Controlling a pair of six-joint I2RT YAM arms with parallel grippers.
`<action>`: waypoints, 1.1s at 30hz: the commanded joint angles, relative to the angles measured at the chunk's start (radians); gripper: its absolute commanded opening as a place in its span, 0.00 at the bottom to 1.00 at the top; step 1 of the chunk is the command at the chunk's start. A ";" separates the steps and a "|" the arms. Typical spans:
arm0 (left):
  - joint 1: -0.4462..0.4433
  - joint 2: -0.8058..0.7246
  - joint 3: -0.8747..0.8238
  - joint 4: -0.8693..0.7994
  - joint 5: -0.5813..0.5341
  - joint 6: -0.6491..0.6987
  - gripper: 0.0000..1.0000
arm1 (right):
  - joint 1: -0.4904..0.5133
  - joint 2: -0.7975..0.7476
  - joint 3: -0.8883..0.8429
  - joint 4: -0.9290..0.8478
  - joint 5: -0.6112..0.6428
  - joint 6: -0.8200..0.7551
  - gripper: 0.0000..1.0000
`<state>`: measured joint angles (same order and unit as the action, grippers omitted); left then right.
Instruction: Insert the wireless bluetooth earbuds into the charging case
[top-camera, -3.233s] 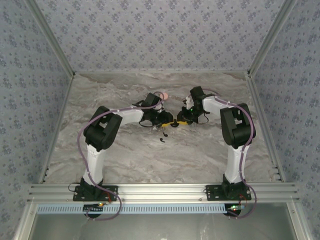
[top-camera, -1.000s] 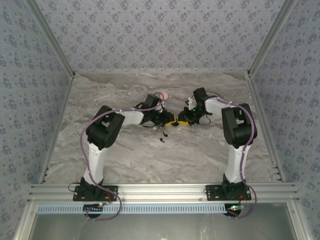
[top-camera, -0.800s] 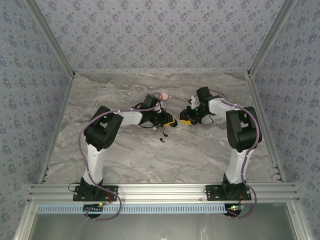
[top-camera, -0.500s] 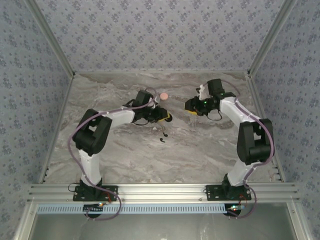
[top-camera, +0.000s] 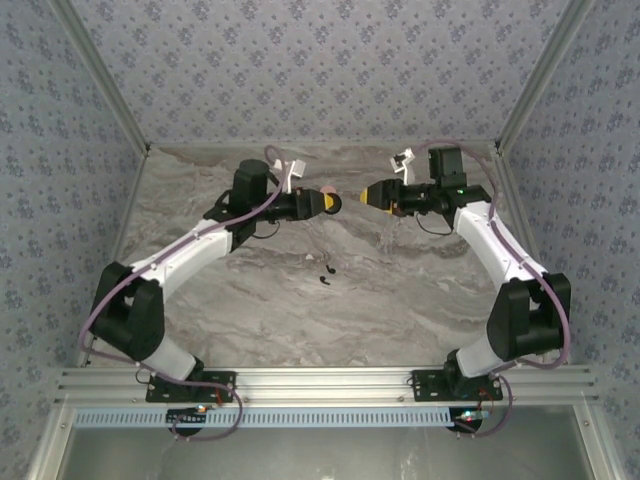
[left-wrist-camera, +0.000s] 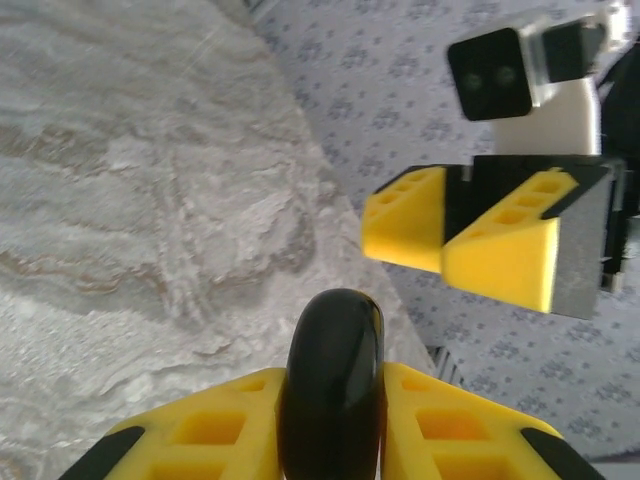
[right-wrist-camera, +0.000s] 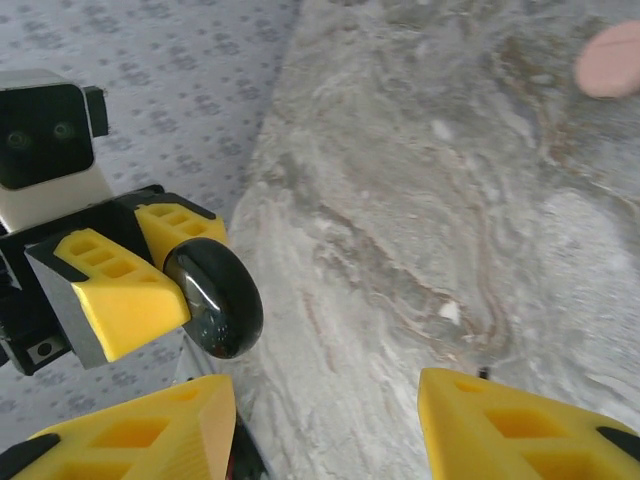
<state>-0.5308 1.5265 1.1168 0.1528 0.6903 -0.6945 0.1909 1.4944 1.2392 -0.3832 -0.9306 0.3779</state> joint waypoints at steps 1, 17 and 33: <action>0.001 -0.058 -0.012 0.067 0.066 0.037 0.25 | 0.030 -0.029 0.038 0.033 -0.096 0.007 0.55; -0.001 -0.128 -0.050 0.147 0.134 0.027 0.25 | 0.117 -0.024 0.101 0.043 -0.142 -0.019 0.54; -0.015 -0.137 -0.044 0.157 0.153 0.026 0.25 | 0.140 0.004 0.134 0.014 -0.161 -0.045 0.40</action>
<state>-0.5396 1.4261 1.0653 0.2668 0.8215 -0.6884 0.3237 1.4902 1.3342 -0.3473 -1.0634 0.3504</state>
